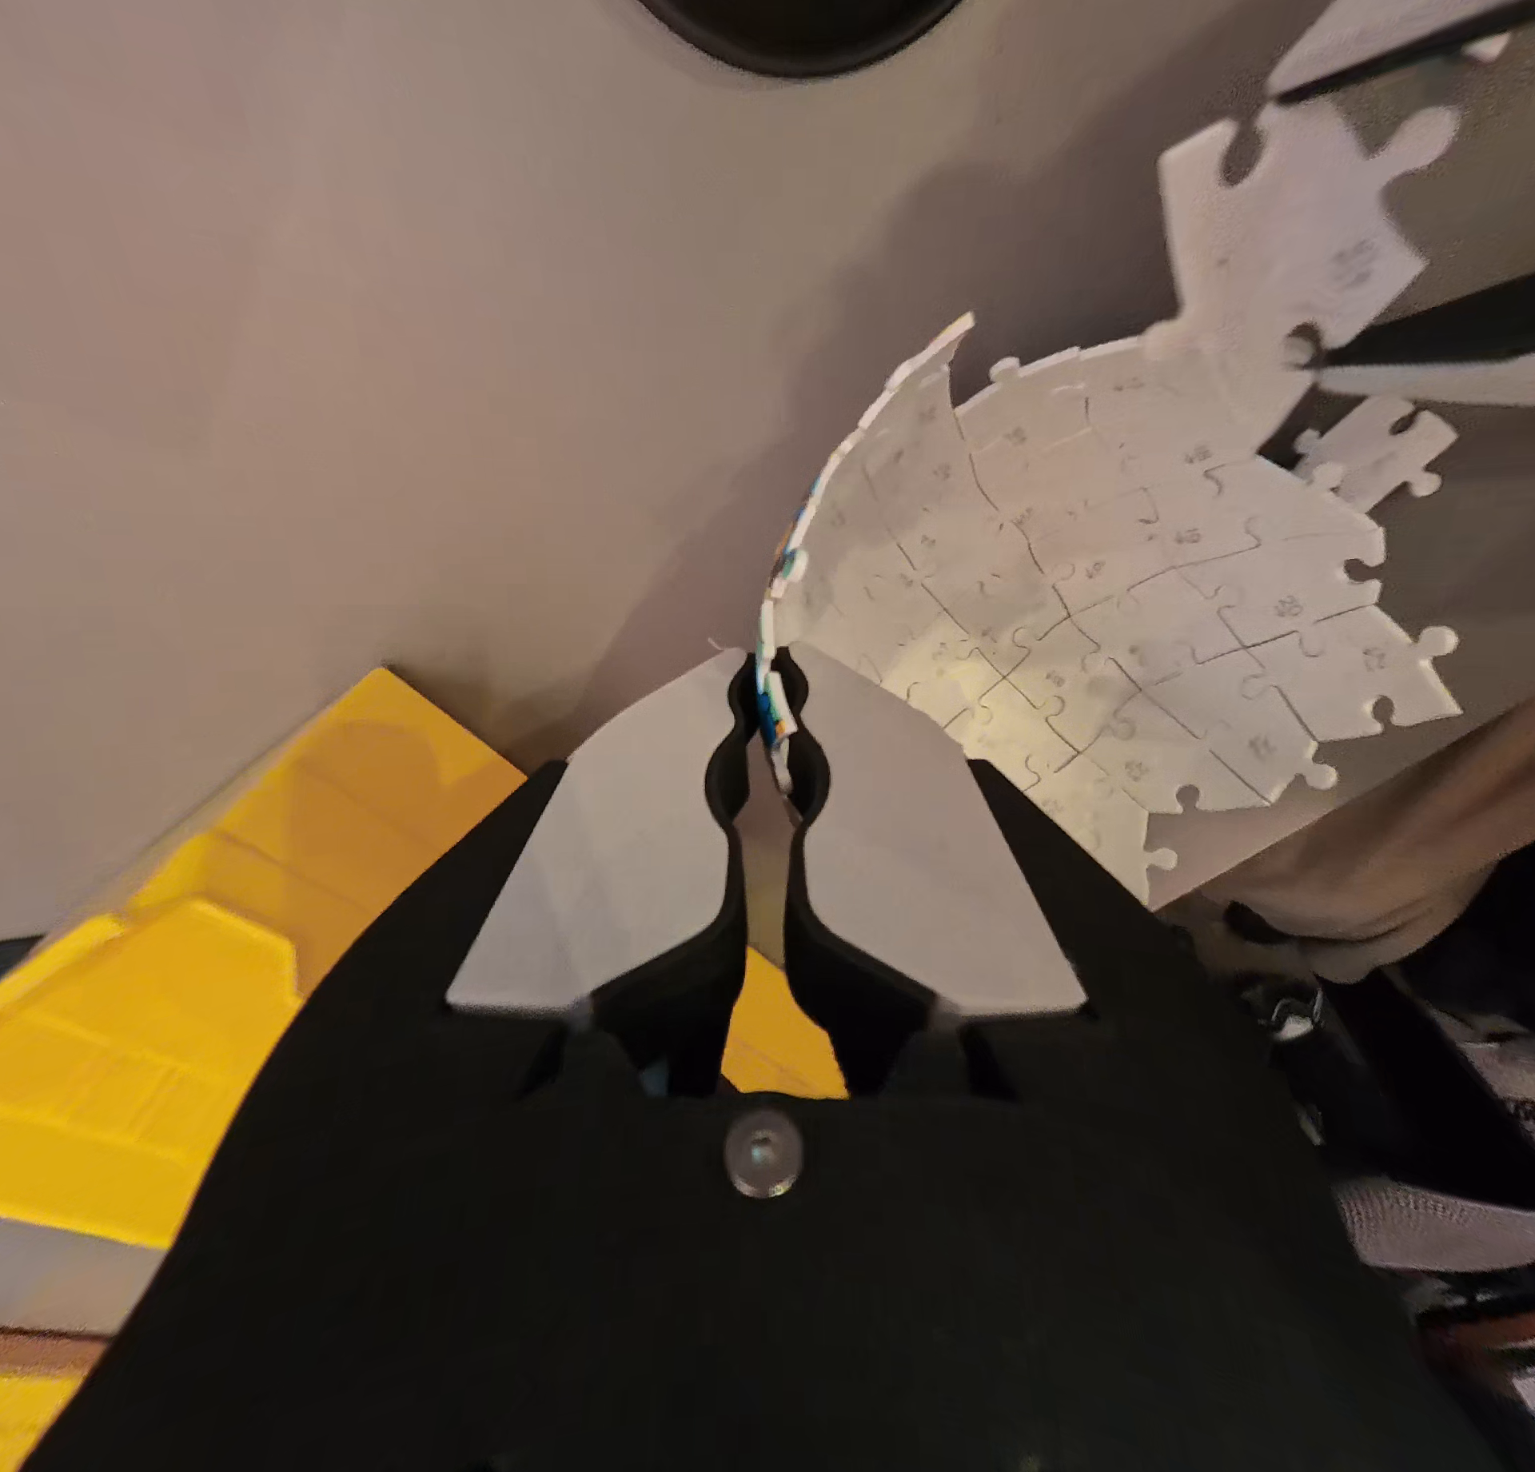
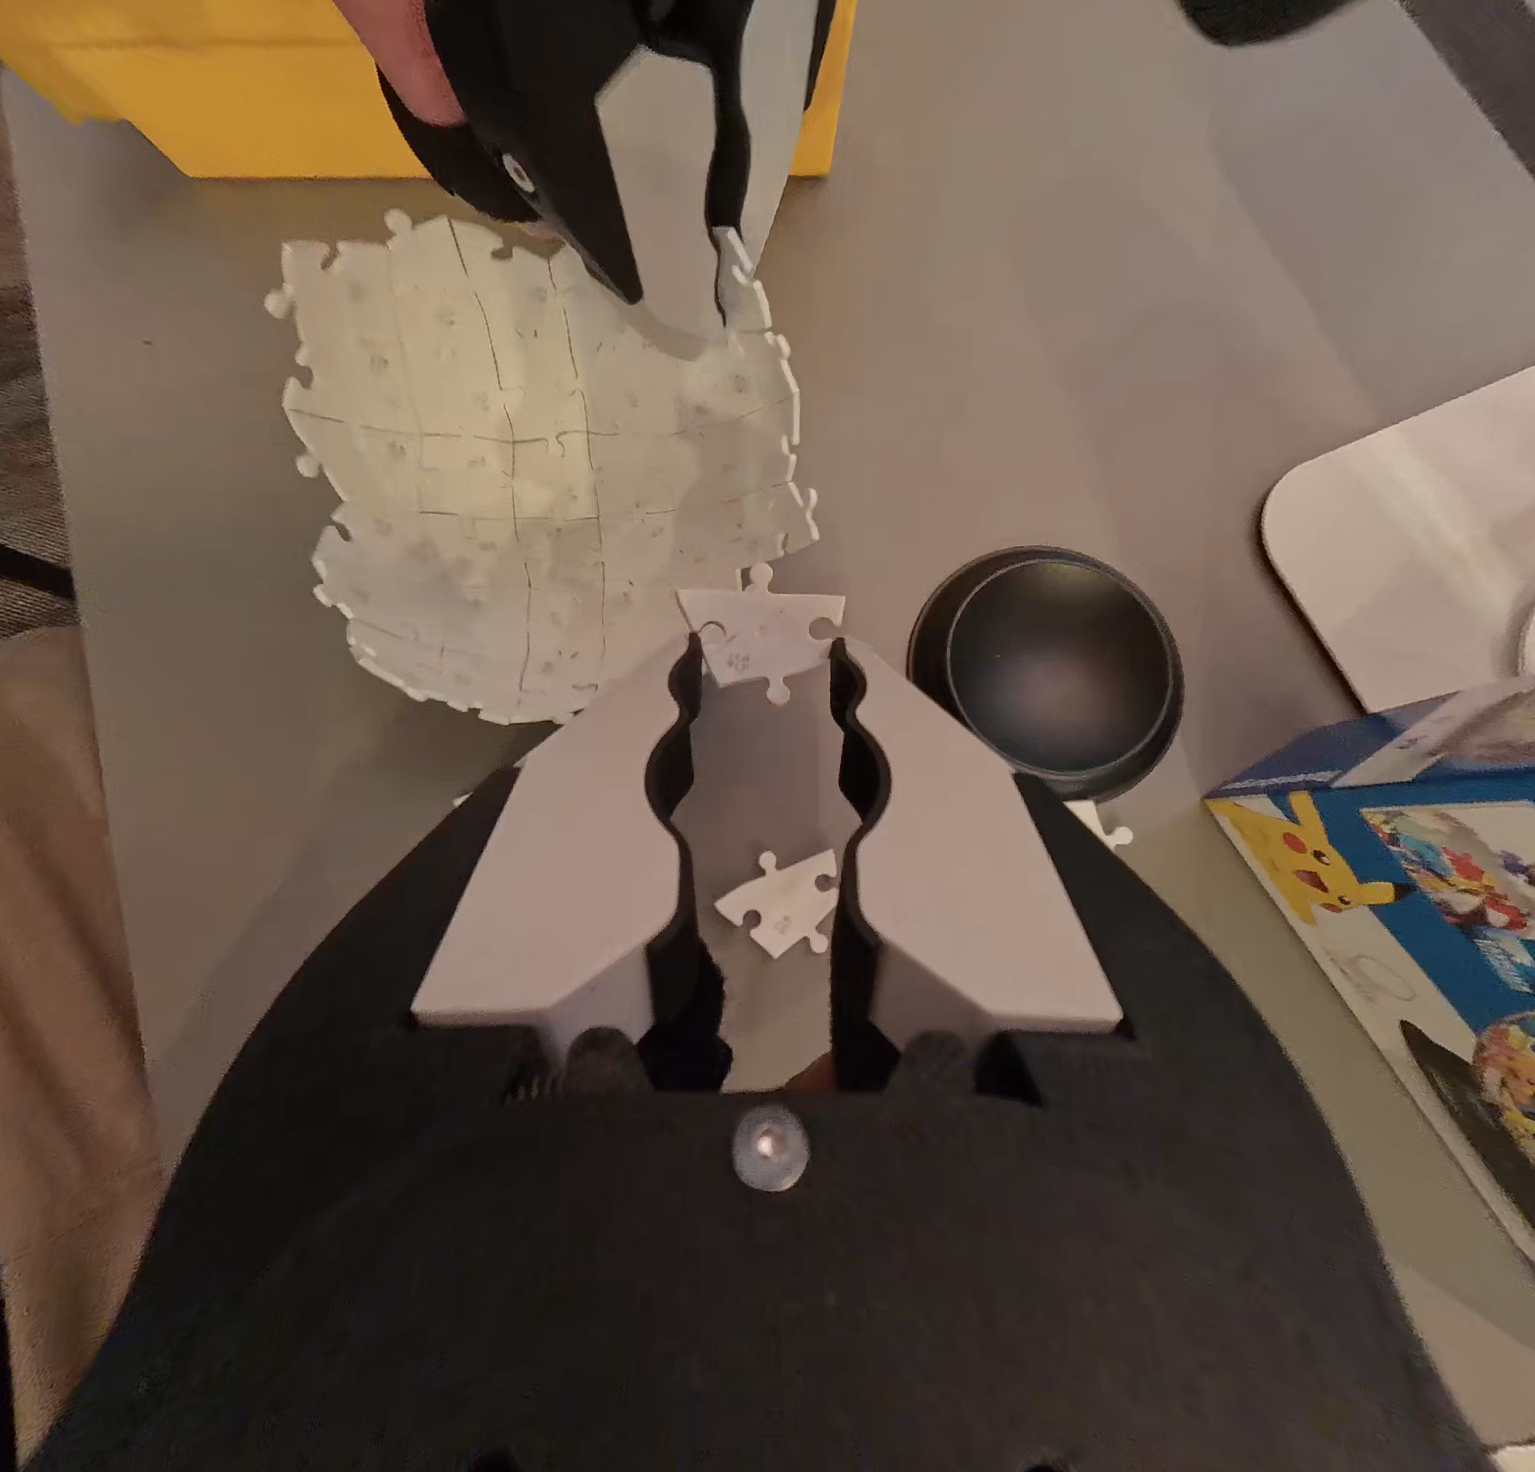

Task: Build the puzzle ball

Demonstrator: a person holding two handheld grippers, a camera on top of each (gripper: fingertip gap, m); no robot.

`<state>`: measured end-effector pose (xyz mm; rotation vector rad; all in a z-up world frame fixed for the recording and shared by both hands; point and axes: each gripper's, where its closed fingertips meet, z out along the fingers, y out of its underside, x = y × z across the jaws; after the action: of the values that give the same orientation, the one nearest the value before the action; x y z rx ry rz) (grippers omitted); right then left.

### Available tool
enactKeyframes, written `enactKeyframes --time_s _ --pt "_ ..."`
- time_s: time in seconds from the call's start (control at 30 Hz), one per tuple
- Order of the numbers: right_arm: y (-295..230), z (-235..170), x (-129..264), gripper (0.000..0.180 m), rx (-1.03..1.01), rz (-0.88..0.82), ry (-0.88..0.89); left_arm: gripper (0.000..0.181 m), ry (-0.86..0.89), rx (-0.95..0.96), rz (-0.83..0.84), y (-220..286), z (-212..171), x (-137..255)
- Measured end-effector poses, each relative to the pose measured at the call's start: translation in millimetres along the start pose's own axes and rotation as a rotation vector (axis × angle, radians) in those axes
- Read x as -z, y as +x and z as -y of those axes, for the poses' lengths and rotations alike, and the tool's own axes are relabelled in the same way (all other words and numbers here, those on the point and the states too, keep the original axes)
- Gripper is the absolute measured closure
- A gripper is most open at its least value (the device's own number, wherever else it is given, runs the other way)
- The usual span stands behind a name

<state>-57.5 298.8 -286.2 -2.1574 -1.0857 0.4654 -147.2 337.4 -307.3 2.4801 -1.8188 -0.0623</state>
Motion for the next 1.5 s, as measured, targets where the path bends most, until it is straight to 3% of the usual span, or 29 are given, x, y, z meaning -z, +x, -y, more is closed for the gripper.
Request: enactKeyframes --time_s 0.47,1.03,1.37,1.5 --pt "7.6 -17.7 -38.2 0.15 -0.023 -0.087 -0.119 0.177 -0.251 -0.066 0.004 -2.7 14.1 -2.5" --pt "7.9 -24.9 -43.4 0.151 0.037 -0.168 -0.134 0.177 -0.364 -0.08 -0.007 -2.1 16.2 -6.1" --pt "14.9 -22.2 -35.4 0.15 -0.058 -0.058 -0.068 0.177 -0.369 -0.073 -0.017 -2.3 17.0 -7.5" --pt "21.0 -27.5 -36.2 0.145 0.017 0.01 -0.115 0.177 -0.384 -0.075 -0.023 -3.3 15.3 -9.1"
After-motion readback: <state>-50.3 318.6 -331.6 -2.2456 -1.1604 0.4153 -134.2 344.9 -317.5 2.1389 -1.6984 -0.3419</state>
